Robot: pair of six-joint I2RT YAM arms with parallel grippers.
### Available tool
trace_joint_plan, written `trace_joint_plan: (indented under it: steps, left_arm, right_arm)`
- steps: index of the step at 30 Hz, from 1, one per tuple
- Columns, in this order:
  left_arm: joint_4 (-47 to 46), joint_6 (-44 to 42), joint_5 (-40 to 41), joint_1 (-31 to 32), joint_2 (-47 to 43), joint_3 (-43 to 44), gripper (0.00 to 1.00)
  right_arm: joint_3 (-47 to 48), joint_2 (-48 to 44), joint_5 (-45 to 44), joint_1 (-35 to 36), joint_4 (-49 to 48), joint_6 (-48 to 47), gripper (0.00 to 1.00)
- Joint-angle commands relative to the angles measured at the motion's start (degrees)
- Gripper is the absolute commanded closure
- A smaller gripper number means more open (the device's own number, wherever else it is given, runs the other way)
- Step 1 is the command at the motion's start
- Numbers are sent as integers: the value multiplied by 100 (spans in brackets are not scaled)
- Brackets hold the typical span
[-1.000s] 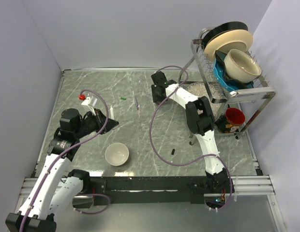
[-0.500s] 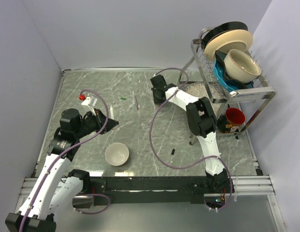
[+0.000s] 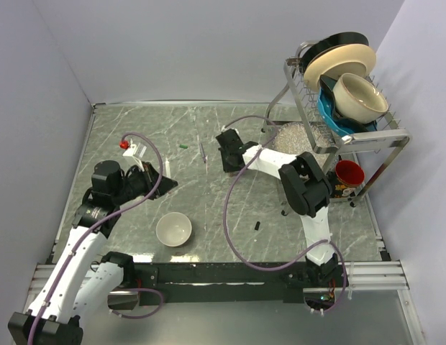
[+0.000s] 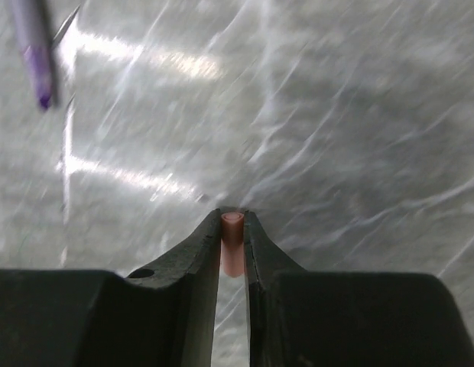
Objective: Insert the pens into the pen caps
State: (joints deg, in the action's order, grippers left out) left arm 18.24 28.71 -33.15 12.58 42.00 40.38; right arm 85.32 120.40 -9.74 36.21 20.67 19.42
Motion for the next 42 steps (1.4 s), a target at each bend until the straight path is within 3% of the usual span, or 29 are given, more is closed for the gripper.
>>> trace_joint_plan:
  steps: [1, 10, 22, 30, 42]
  left_arm:
    - [-320, 275, -314, 87, 80, -161, 99]
    - [-751, 653, -902, 236, 265, -390, 99]
    - [-3106, 2146, -1510, 587, 897, -1041, 99]
    - [-3081, 1928, -1282, 843, 1082, -918, 99]
    - [-2923, 1823, -1150, 843, 1056, -936, 99]
  right_arm:
    - [-60, -314, 622, 282, 684, 326, 100]
    - [213, -1684, 877, 413, 404, 843, 100]
    - [-393, -3048, 1202, 598, -932, 1968, 100]
    - [-393, -2943, 1624, 905, -1424, 2391, 100]
    - [-639, -3136, 1501, 1161, -1583, 2418, 100]
